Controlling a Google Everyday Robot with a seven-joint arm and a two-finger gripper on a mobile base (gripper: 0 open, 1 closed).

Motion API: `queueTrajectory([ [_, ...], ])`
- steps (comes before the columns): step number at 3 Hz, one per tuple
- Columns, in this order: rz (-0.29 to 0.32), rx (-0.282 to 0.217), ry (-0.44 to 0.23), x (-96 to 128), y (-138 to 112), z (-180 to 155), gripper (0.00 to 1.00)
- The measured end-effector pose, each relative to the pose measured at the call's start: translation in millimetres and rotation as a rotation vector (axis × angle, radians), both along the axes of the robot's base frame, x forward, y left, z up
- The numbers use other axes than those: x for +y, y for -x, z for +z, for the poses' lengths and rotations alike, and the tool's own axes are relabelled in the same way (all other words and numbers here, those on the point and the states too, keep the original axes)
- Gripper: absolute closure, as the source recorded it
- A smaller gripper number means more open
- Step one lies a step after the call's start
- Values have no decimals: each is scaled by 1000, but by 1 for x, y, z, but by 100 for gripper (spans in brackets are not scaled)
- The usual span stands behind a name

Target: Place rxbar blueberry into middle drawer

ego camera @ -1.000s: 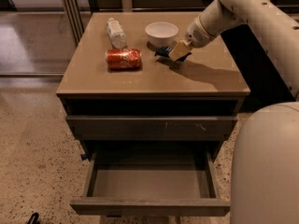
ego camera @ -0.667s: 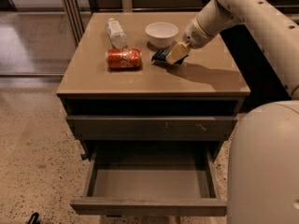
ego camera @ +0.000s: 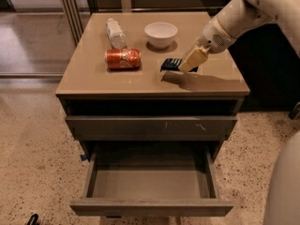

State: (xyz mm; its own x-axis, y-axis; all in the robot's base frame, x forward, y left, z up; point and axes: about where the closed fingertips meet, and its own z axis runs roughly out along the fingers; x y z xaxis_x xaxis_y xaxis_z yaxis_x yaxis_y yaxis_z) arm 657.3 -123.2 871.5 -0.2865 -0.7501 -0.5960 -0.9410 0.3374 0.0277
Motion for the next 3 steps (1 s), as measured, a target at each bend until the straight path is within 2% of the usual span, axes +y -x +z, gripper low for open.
queueTrajectory([
  [1, 3, -8, -68, -18, 45, 9, 100],
  [2, -39, -23, -151, -29, 78, 7, 100],
  [3, -106, -18, -230, -31, 95, -10, 100],
])
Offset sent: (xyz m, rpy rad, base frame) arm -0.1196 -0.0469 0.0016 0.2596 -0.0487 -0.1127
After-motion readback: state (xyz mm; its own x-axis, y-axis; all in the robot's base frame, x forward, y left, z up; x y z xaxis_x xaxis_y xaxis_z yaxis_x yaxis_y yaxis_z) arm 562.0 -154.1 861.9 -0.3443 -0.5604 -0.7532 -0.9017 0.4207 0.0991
